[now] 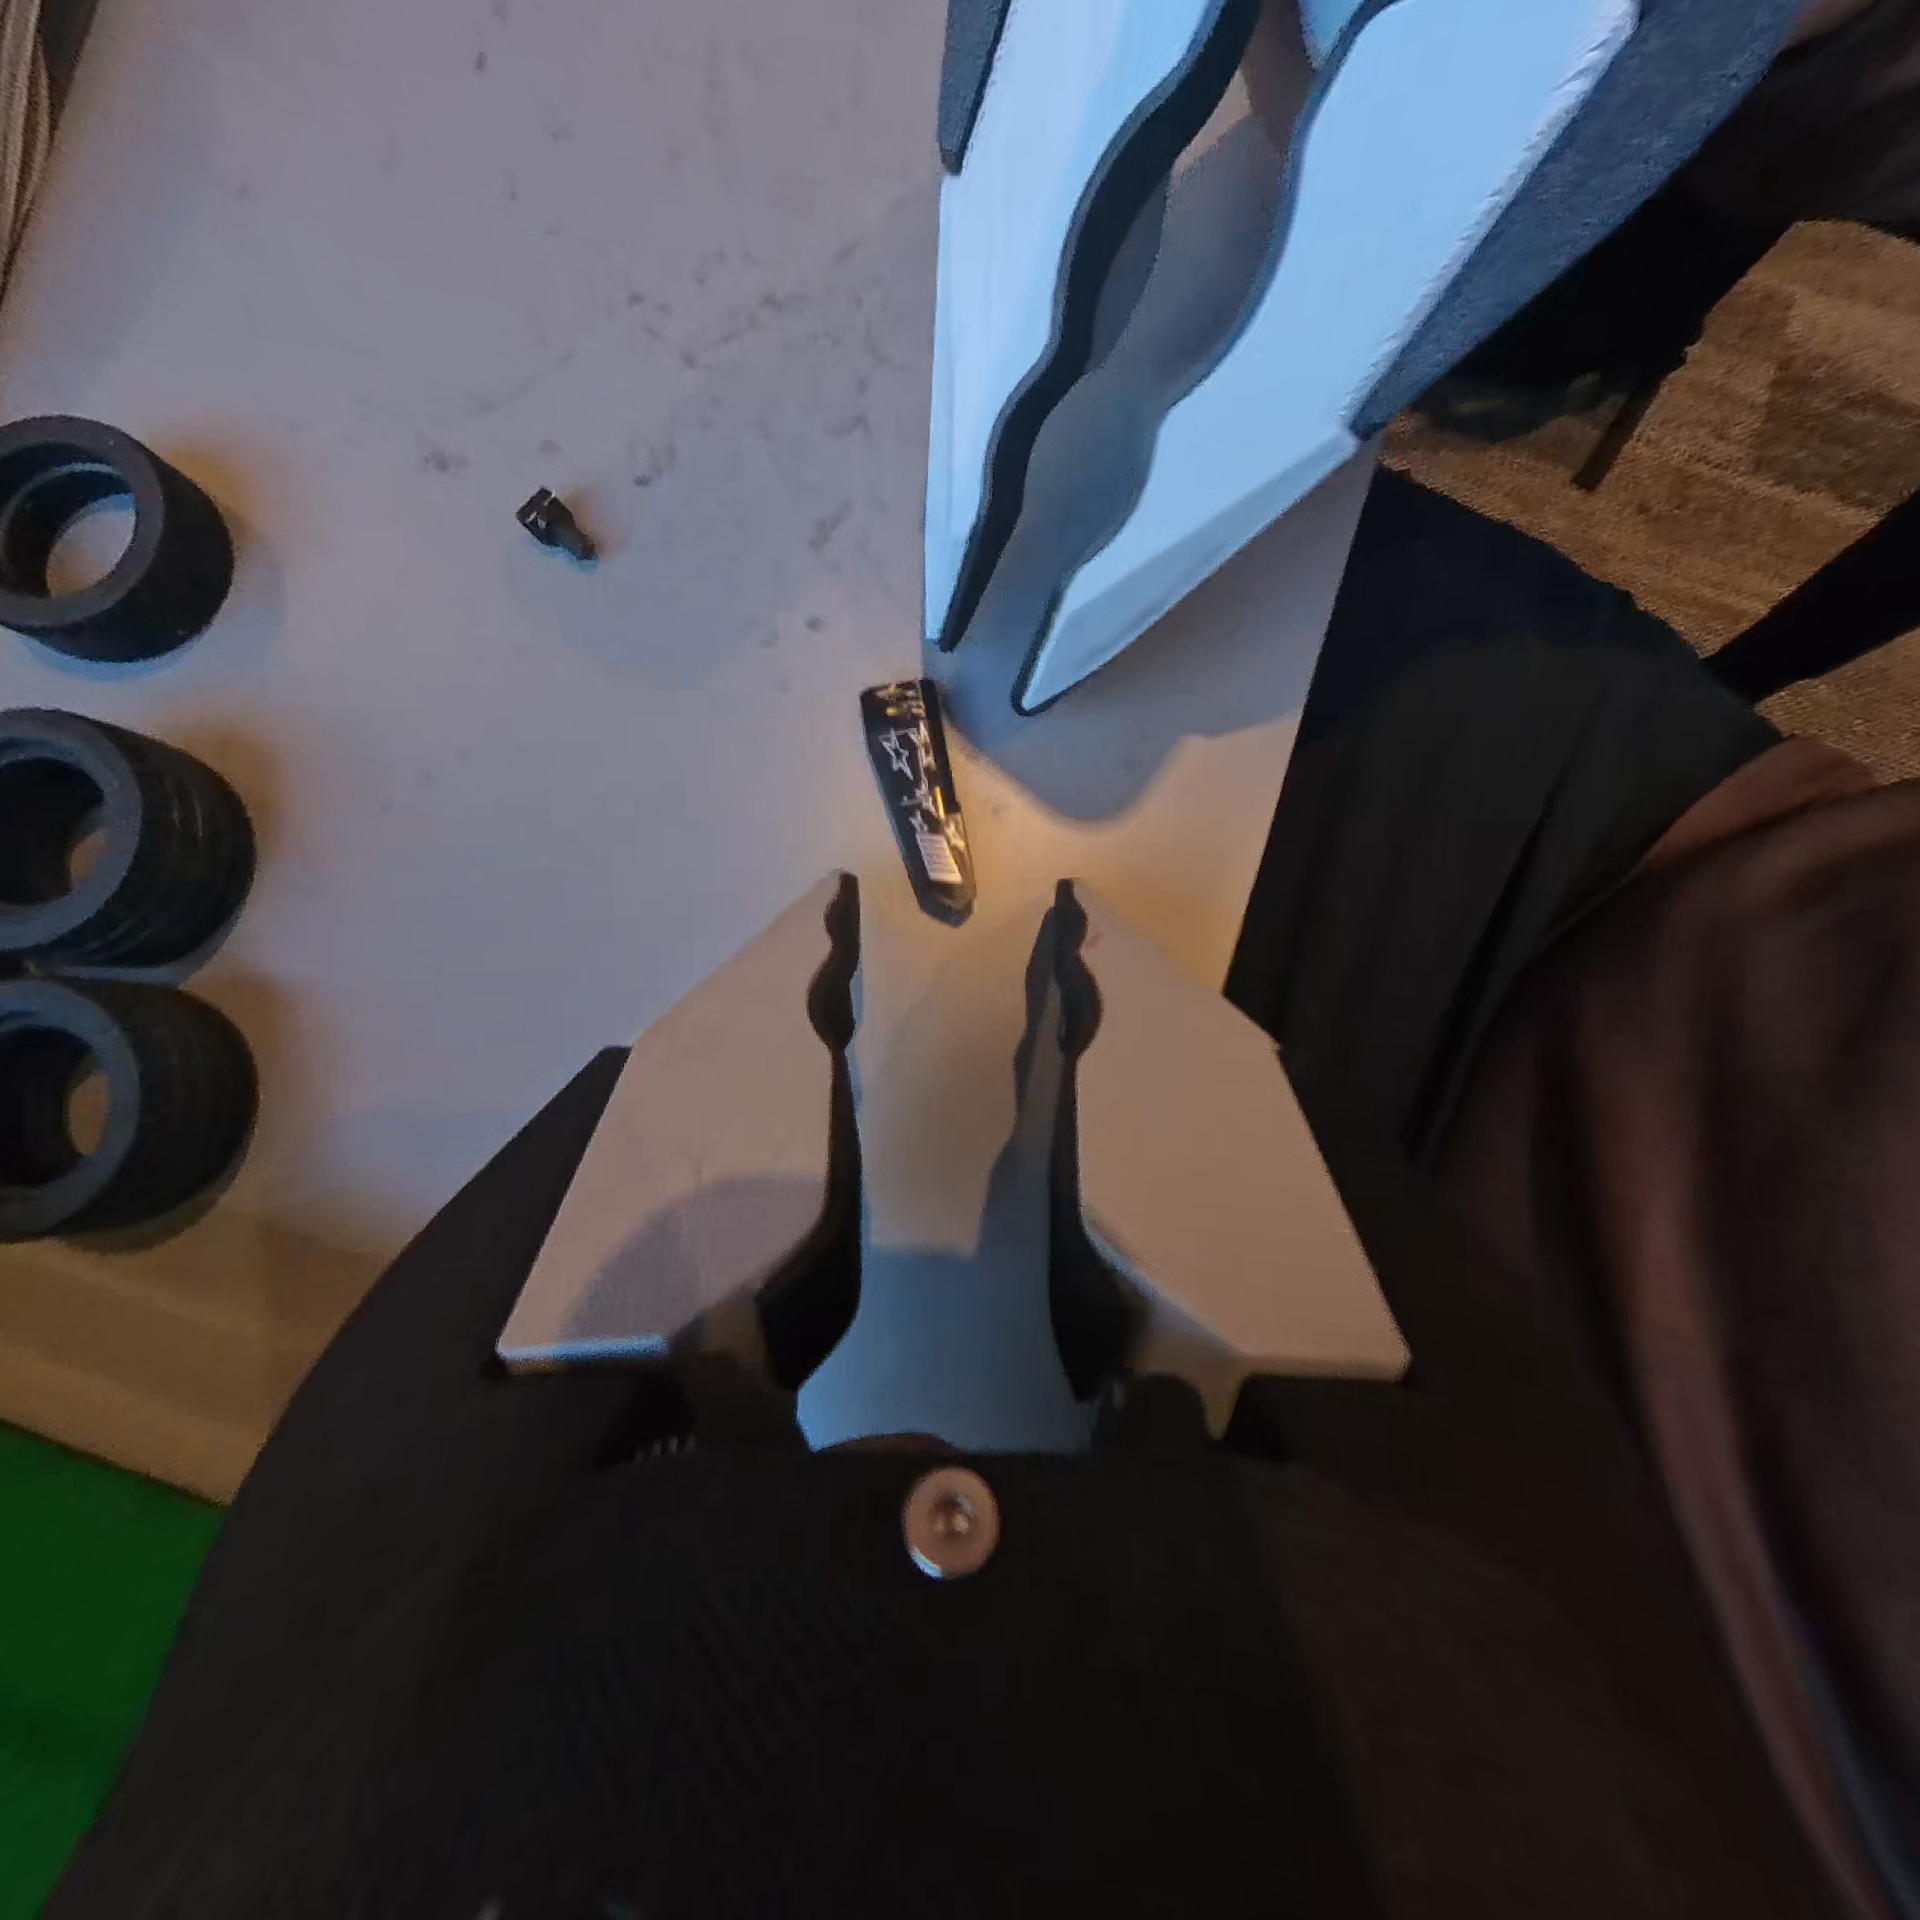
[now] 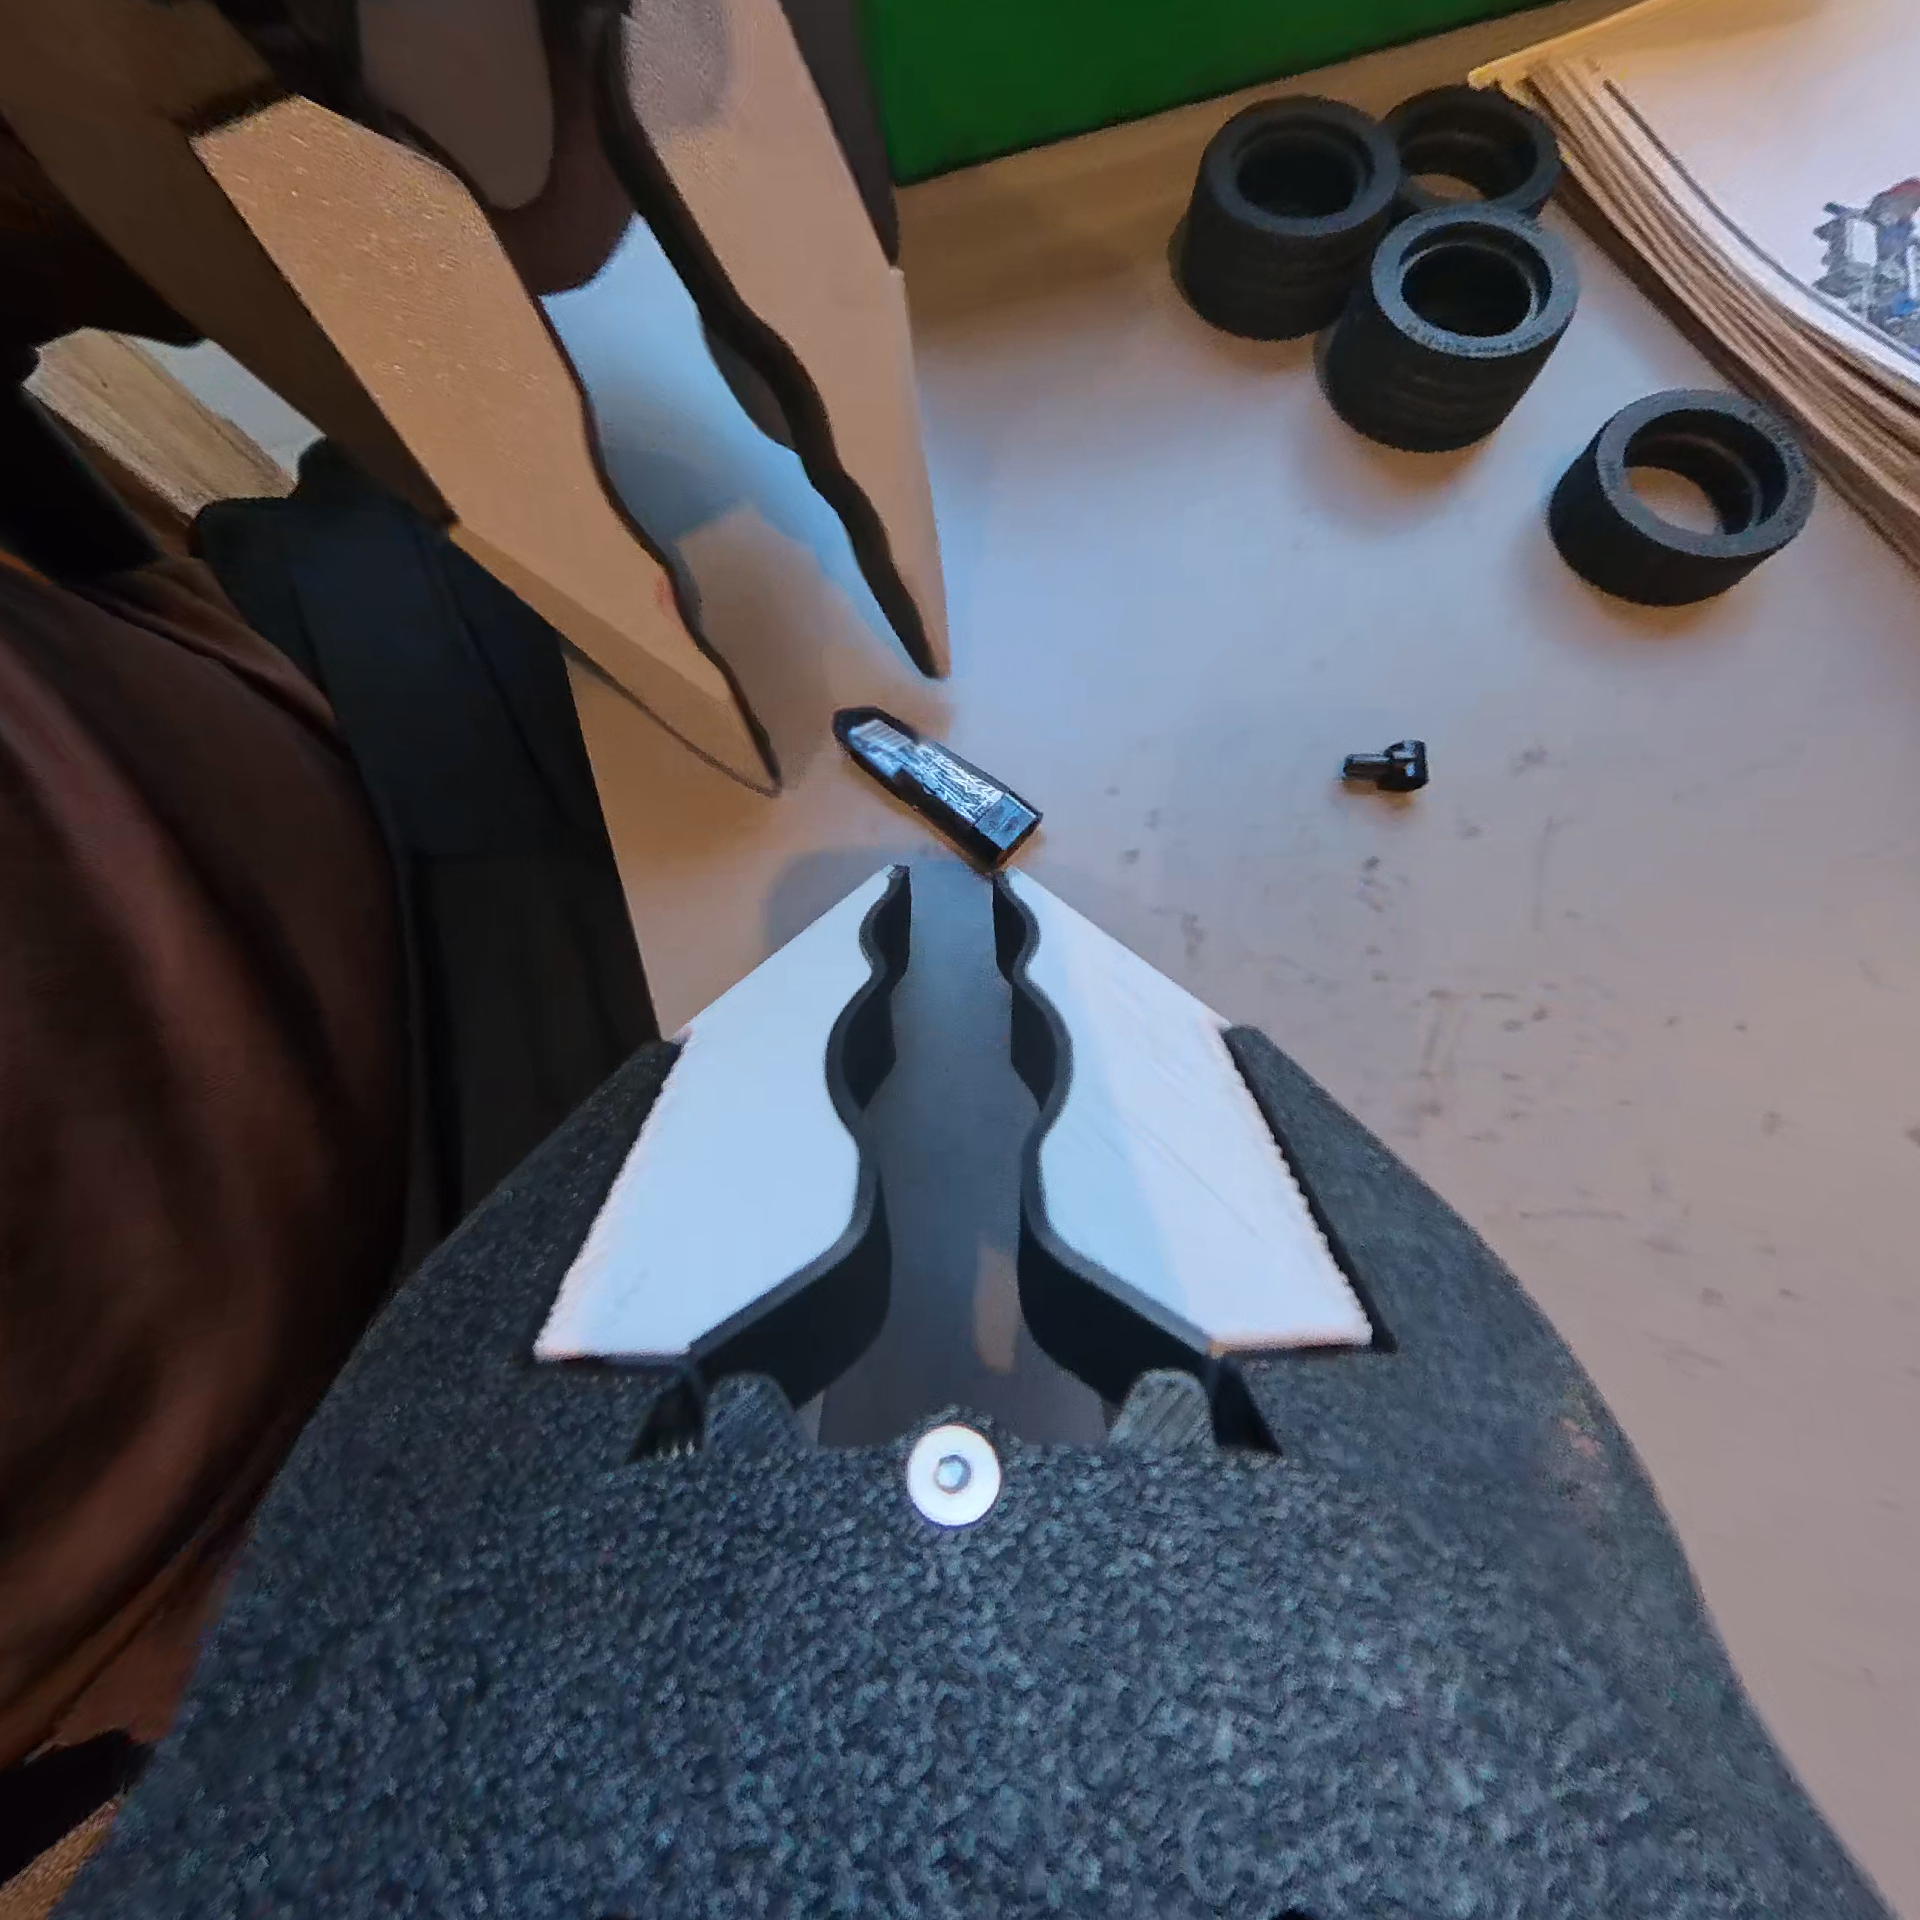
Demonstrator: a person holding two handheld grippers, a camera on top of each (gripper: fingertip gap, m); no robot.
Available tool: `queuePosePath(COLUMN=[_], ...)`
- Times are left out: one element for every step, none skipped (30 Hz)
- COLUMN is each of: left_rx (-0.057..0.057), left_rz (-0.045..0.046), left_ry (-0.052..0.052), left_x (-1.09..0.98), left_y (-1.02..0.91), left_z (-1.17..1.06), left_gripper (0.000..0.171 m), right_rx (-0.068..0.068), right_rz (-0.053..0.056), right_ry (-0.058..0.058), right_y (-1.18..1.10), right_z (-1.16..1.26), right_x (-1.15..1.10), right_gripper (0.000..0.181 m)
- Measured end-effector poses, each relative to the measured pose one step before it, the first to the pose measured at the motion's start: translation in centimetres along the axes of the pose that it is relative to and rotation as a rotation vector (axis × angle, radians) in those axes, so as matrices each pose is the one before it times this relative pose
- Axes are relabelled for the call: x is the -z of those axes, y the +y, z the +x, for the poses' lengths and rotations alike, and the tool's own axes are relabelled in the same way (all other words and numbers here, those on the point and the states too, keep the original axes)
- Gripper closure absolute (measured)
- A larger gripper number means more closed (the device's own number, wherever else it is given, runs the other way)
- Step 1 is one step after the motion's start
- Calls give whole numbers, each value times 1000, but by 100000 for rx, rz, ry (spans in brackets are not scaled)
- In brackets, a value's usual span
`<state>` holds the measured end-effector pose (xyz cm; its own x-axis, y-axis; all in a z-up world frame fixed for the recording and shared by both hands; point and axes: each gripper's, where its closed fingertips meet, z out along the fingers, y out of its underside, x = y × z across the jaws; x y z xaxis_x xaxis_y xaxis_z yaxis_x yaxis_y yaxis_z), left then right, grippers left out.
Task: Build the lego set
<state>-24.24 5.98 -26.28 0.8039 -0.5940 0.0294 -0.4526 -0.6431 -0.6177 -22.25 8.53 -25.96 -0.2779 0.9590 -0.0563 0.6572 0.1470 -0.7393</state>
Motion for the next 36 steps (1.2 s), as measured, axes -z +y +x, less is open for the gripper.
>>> queuePosePath(left_rx=[-849, -1224, -1169, -543, -819, -543, -749, -705, -474, -325, -562, -826, -976, -900, -418, 102, 40, -155, -199, 57, 385, 416, 287, 198, 26, -345, -307, -234, -305, -246, -218, -263, -221, -556, -1145, -2013], left_rz=[-1287, -1264, -1139, 681, -195, 76, 354, 447, 351, 223, 271, 418, 447, 466, 433, 265, 133, 133, -10, 320, 423, 506, 546, 490, 249, -116, -76, -243, -203, 33, 156, 214, 82, 98, -79, -106], left_ry=[-566, -1155, -992, 1014, 1373, 967, 309, 513, 870, 852, 748, 536, 361, 300, 361, 489, 389, 129, -145, -142, 55, 175, 81, 35, -65, -371, -188, -204, -257, -281, -223, -230, -246, -192, -384, -789], left_x=[-312, -350, -340, -192, -161, -99, -59, -40, -5, -4, 1, 1, -8, 3, 1, -17, 4, -8, 10, -17, -6, -11, -9, -14, -2, 25, -8, 7, 4, -1, -4, 9, 16, -1, -9, 7], left_y=[-125, -140, -107, -343, -142, -104, -63, -41, -7, -1, 19, -3, 2, -2, -5, -4, -3, -2, 13, -22, -15, -11, -11, -13, -1, 22, -4, 7, 2, -3, 2, -2, -1, -8, -10, 1], left_z=[-156, -275, -269, 1, 37, 5, -98, -71, -43, -48, -31, -8, 14, 4, 12, 4, 7, -7, -20, -24, -2, -12, -13, -12, -1, -34, 2, -2, 0, 0, 2, -2, -15, -2, 8, 3], left_gripper=[137, 139, 142, 147, 154, 158, 161, 161, 161, 161, 161, 161, 162, 162, 162, 162, 162, 162, 161, 161, 162, 161, 161, 161, 161, 162, 161, 162, 162, 162, 162, 162, 162, 162, 162, 162], right_rx=[1007, 930, 657, 146, -416, -1166, -2031, -2272, -1759, -1153, -741, -755, -984, -919, -539, -80, 503, 849, 461, 301, 1942, 2246, 286, -995, -296, 609, 397, 1337, 2332, 1701, 310, -708, -2073, -2474, -1283, -366], right_rz=[968, 889, 738, 635, 418, 114, -446, -1031, -1064, -150, 1059, 2375, 3248, 2758, 853, -1759, -4265, -5632, 634, -592, -154, 2872, 2316, -1376, -4458, 435, -1246, 121, 3027, 2973, -1641, -7762, 1305, 933, -549, 351], right_ry=[-4, 796, 1205, 1732, 1818, 1387, 406, -664, -502, 879, 783, -145, -288, -817, -1291, -686, -139, -719, -239, 1186, 3726, 2154, -1331, -3239, -1298, 1110, 2010, 1239, 1703, 836, -726, -1472, -591, -765, -744, -165], right_y=[-146, -169, -162, -164, -100, -23, 83, 196, 196, 12, -264, -569, -770, -686, -306, 260, 842, 1100, -55, -115, -179, -527, -445, 172, 819, 131, 184, -229, -704, -662, 167, 1367, -14, -81, 69, 8], right_z=[-21, 59, 142, 253, 326, 350, 265, 139, 128, 282, 206, 35, -8, -86, -146, -27, 47, -107, -104, 123, 427, 144, -297, -516, -205, 90, 248, 19, -66, -159, -228, -185, 69, 117, 36, 13], right_x=[49, 17, -14, 9, 18, 0, -50, -99, -93, -10, 125, 263, 308, 226, -29, -338, -638, -770, -245, 70, 213, 341, 252, -103, -485, -303, -78, 152, 374, 350, -59, -578, -208, 34, 70, 52], right_gripper=[165, 165, 166, 171, 180, 181, 181, 181, 181, 181, 181, 181, 181, 181, 181, 181, 181, 179, 181, 181, 181, 181, 181, 181, 181, 181, 181, 181, 181, 181, 181, 175, 181, 181, 181, 181])
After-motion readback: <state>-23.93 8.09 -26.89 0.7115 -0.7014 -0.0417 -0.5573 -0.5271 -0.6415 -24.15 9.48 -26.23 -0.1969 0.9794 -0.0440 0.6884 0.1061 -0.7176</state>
